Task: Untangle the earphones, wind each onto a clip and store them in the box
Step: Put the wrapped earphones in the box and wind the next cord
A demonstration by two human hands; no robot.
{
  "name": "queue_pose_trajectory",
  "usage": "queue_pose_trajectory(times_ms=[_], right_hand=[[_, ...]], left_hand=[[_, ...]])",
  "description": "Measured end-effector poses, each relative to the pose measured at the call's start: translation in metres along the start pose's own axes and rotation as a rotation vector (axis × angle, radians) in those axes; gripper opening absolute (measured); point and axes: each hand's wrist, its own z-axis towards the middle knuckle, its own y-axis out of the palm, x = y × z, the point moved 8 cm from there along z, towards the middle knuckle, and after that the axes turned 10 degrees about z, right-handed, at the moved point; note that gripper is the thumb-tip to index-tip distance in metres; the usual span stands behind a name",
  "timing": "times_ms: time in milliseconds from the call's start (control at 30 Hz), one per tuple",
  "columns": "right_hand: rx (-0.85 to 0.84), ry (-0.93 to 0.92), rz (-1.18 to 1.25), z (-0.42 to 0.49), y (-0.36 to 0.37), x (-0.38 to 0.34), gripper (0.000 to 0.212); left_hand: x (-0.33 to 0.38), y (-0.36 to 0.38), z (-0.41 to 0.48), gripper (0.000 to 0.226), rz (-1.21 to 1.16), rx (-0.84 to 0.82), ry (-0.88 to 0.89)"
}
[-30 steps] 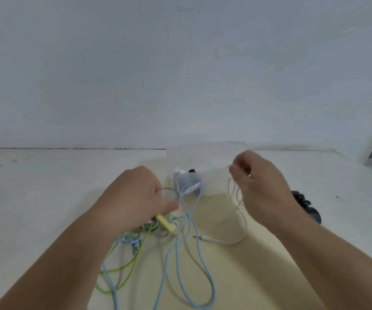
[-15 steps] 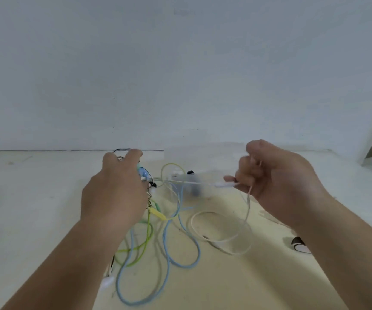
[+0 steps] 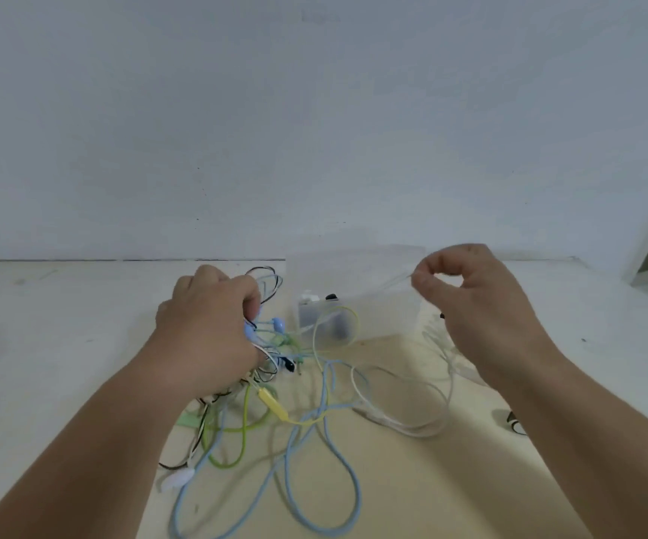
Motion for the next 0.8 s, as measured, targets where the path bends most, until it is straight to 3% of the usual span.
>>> queue_pose_trajectory(times_ms=[133, 233, 333, 433, 533, 633, 700, 800], right_hand=[[0.147, 0.084, 0.221, -0.002, -0.013, 0.005, 0.022], [0.243, 0.280, 0.717, -0.003, -0.016, 0.014, 0.028], [0.176, 0.440, 1.126, -0.004, -0.003, 0.016, 0.028], [0.077, 0.456, 1.281, -0.002, 0.002, 0.013, 0.030], [-0.059, 0.435, 1.276, -0.003, 0.006, 0.003, 0.031], [-0.241, 0.423, 1.248, -0.008, 0.019, -0.010, 0.030], [-0.360, 0.414, 1.244, -0.014, 0.029, -0.018, 0.029], [-0.525, 0.410, 1.265, -0.022, 0.040, -0.025, 0.022]], left_hand=[[-0.013, -0.001, 0.003, 0.027, -0.312, -0.053, -0.084], [-0.031, 0.003, 0.007, 0.021, -0.538, -0.047, -0.237], [-0.045, -0.007, 0.008, 0.010, -0.417, 0.109, -0.335], [-0.045, -0.016, 0.006, 0.022, -0.127, 0.164, -0.334], [-0.035, -0.013, 0.008, 0.049, -0.037, 0.107, -0.251], [-0.005, -0.017, 0.002, 0.075, -0.249, 0.011, 0.002], [0.026, -0.022, -0.008, 0.069, -0.464, -0.043, 0.203], [0.054, -0.018, -0.015, 0.055, -0.654, -0.064, 0.331]])
